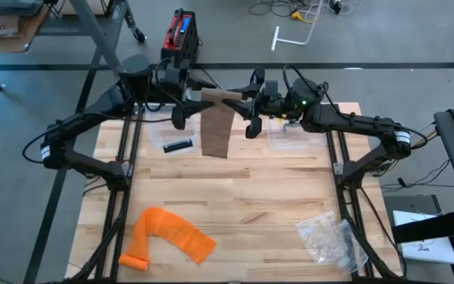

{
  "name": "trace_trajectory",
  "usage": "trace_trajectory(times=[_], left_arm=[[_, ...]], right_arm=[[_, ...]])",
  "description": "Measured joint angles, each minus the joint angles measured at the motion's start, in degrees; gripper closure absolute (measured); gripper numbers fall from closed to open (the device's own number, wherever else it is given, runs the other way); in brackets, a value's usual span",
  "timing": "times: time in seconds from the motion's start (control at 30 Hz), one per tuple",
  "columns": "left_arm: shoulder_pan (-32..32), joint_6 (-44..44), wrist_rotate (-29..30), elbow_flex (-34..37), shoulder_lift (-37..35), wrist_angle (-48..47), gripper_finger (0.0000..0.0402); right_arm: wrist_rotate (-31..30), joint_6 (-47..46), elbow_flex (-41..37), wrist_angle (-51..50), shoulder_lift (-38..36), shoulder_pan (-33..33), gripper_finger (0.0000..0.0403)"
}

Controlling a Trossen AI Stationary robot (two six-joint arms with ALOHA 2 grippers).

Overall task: Roll bandage
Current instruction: Roll the brown bandage

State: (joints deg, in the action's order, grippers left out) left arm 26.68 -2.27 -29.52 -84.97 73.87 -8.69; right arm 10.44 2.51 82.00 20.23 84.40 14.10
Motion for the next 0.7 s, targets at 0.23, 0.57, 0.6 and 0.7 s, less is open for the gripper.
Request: trace_trajectory(times=[0.23,0.57,0.6,0.7], left_arm=[[0.0,2.9,-1.2,0.0,2.3,1.8,0.0179],[0.0,7.0,-6.0,0.0,2.8,4.7,0.0171],[0.0,7.5,-5.9,0.0,2.8,4.7,0.0171],[0.0,7.8,-5.8,0.0,2.9,4.2,0.0171]], right_arm=[[-0.1,1.2,0.0,-0.2,0.0,-0.3,0.0301],[0.1,2.5,0.0,-2.1,0.1,-0.4,0.0309],[0.1,2.5,0.0,-2.1,0.1,-0.4,0.0308],[0.1,2.5,0.0,-1.9,0.1,-0.4,0.0303]])
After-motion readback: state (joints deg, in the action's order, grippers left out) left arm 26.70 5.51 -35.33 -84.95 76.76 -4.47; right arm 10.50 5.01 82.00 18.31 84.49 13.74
